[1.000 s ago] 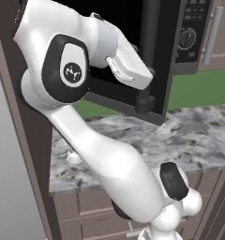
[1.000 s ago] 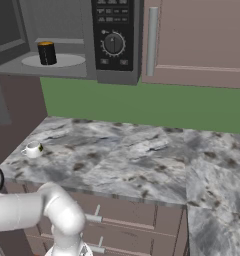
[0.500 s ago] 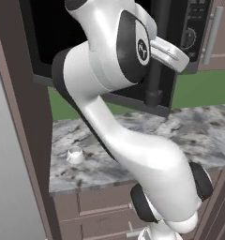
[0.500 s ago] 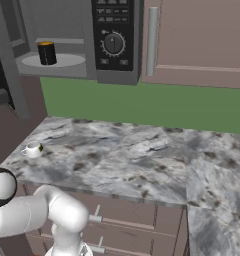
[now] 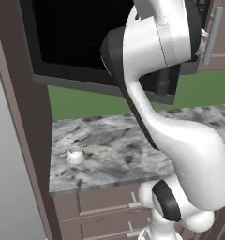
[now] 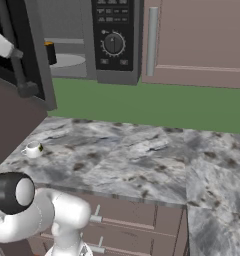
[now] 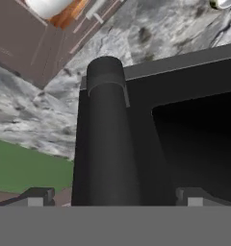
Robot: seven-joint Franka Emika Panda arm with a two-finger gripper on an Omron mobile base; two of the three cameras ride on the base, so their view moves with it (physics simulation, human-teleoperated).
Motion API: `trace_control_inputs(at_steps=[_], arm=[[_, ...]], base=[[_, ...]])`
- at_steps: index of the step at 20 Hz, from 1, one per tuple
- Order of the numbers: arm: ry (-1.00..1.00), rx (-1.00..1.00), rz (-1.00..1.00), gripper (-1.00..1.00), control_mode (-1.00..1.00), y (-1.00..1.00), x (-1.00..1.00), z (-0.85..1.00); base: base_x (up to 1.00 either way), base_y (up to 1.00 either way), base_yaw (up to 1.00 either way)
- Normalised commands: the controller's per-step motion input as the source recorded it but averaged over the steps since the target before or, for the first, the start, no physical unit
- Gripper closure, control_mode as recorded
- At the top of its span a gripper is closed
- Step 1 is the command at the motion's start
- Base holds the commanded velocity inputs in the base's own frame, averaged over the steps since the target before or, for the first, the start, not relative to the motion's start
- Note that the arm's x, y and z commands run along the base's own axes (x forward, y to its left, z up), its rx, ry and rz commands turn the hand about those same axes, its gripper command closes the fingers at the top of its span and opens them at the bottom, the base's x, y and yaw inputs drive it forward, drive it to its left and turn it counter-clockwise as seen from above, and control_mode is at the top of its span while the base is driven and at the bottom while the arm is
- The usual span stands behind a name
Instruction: Pick the mug from the counter and place it inside the microwave. Then close the microwave.
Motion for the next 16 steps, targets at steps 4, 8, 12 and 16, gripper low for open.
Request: trace_control_inputs(at_steps=[4,8,12,16], arm=[[0.15,0.0,0.25,-1.0,-1.0,-0.37,0.86,-0.05],[0.08,0.0,0.21,-1.0,-1.0,-0.27,0.92,-0.25],[0.0,0.0,0.2,-1.0,-1.0,-0.22,0.89,-0.44],[-0.07,0.0,0.18,-1.0,-1.0,-0.11,0.7,-0.27]], base=[[0.0,0.0,0.0],[0.0,0.0,0.0],[0.0,0.0,0.0],[0.0,0.0,0.0]])
